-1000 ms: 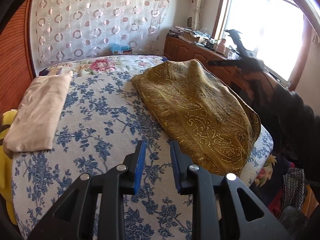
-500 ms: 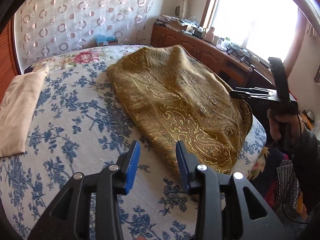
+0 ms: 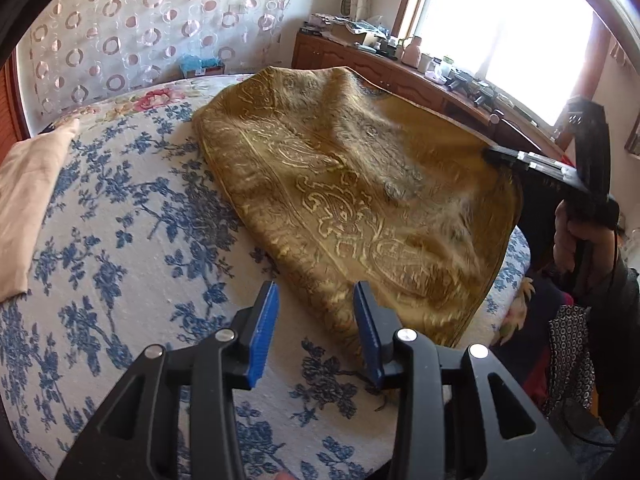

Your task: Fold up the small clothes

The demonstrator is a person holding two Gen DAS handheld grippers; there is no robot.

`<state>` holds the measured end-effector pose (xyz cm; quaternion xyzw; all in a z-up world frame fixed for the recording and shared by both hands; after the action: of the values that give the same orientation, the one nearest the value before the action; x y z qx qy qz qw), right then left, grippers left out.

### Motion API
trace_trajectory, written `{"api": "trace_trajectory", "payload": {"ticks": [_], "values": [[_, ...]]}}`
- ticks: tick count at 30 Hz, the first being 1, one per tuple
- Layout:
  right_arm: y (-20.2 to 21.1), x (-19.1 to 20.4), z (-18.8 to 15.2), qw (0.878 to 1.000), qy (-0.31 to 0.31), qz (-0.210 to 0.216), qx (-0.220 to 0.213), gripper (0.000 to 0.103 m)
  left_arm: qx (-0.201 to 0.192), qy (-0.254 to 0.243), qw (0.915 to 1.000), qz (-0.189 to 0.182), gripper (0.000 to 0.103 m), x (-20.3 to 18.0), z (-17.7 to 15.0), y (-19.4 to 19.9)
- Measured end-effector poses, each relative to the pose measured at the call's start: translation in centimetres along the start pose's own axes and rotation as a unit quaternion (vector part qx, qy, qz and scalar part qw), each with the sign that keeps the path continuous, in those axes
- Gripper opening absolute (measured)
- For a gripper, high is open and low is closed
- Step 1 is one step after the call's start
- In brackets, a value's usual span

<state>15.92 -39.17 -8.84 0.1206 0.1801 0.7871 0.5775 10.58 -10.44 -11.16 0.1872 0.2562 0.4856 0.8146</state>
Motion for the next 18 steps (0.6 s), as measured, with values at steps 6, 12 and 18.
{"api": "trace_trajectory", "payload": {"ticks": [6, 12, 18], "values": [[-0.4, -2.5, -1.1, 0.999, -0.013, -0.028, 0.027, 0.003, 0.009, 0.011, 0.9996, -0.025, 0.037, -1.0, -0.3, -0.3], [-1.2, -2.5, -2.7, 0.998, -0.025, -0.031, 0.041, 0.003, 0.021, 0.011, 0.9992, -0.032, 0.038, -1.7, -1.0, -1.0], [-1.1, -2.4, -2.9, 0.998, -0.035, -0.026, 0.036, 0.004, 0.035, 0.018, 0.9988, -0.028, 0.038, -1.6, -1.7, -1.6]]}}
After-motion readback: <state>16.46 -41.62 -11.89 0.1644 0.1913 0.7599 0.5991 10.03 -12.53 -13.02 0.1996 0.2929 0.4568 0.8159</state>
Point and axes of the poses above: each gripper's, at about its wrist camera, not at the fingertips, and y roughly against the way its jaws point, x to its left, z to its top, the point moved 4 cm from there along -y, roughly the way its jaws point, and after that the axes turned 14 degrees about -x, right-handed, at the moved point
